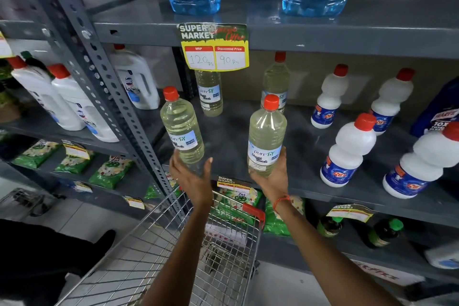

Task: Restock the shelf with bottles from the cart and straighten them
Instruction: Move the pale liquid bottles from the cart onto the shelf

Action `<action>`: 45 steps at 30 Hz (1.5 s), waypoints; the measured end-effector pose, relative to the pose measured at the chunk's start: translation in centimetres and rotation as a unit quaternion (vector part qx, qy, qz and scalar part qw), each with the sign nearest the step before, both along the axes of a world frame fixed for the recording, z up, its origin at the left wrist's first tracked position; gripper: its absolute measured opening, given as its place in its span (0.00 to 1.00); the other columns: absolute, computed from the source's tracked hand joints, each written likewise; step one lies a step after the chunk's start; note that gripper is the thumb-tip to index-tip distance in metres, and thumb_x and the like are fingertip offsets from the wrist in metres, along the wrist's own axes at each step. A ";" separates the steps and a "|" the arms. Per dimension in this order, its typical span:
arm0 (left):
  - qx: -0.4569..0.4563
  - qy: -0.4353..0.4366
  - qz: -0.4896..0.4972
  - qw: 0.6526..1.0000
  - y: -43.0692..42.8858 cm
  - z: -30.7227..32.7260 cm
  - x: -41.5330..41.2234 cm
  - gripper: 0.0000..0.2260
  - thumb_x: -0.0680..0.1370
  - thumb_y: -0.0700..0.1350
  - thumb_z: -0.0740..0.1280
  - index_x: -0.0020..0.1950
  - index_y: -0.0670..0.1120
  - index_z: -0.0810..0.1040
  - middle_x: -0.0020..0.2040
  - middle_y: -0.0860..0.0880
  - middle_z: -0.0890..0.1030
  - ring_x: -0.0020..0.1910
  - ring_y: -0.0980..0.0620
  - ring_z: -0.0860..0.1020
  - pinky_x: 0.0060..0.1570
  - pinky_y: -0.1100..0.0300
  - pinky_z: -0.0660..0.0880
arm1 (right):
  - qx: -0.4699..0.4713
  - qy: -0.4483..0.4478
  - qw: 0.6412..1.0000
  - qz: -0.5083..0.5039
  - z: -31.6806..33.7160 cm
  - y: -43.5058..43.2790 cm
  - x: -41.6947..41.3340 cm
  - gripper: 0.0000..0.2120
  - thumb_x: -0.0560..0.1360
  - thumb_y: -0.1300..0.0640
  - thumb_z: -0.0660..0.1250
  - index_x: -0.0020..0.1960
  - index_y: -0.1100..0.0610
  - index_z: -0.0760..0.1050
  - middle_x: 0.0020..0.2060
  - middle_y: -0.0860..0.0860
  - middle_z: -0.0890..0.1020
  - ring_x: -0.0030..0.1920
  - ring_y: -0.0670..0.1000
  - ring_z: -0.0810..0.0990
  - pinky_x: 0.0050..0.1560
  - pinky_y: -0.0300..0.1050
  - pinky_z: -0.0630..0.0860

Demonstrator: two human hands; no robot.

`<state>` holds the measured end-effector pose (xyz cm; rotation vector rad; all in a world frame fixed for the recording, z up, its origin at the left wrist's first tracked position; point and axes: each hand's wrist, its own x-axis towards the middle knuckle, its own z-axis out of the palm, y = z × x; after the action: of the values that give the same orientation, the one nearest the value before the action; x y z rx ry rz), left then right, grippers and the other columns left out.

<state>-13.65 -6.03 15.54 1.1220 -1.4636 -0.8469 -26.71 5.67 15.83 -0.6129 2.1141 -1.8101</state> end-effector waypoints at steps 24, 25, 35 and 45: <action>0.083 -0.029 -0.098 0.991 -8.0 -1.4 1.4 0.30 0.62 0.46 0.80 0.61 0.44 0.73 0.55 0.49 0.80 0.49 0.52 0.77 0.42 0.64 0.70 | 0.065 0.052 0.987 -0.139 -1.5 -2.0 0.7 0.40 0.57 0.53 0.79 0.64 0.54 0.65 0.57 0.52 0.77 0.58 0.54 0.77 0.56 0.47 0.77; 0.083 -0.031 -0.095 0.992 -8.0 -1.4 1.4 0.30 0.62 0.47 0.80 0.61 0.44 0.73 0.55 0.49 0.80 0.49 0.52 0.76 0.42 0.63 0.70 | 0.065 0.051 0.987 -0.138 -1.5 -2.0 0.7 0.40 0.57 0.53 0.79 0.64 0.54 0.65 0.57 0.52 0.78 0.58 0.54 0.78 0.55 0.47 0.76; 0.088 -0.034 -0.107 0.990 -8.2 -1.4 1.5 0.30 0.62 0.49 0.80 0.60 0.46 0.74 0.56 0.49 0.80 0.49 0.53 0.76 0.40 0.69 0.67 | 0.078 0.054 0.987 -0.126 -1.2 -1.9 0.9 0.41 0.58 0.51 0.79 0.66 0.53 0.63 0.59 0.52 0.79 0.59 0.54 0.78 0.58 0.52 0.78; 0.100 -0.058 -0.108 0.987 -8.6 -1.4 1.6 0.32 0.61 0.49 0.80 0.62 0.47 0.73 0.59 0.45 0.80 0.55 0.47 0.78 0.53 0.52 0.73 | 0.080 0.035 0.990 -0.107 -0.7 -1.6 1.0 0.38 0.60 0.52 0.78 0.64 0.54 0.64 0.56 0.52 0.80 0.57 0.55 0.79 0.57 0.55 0.78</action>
<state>-12.08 -14.62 14.10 1.1907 -1.6467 -1.1157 -25.73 4.12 15.08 -0.4283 2.4246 -1.7235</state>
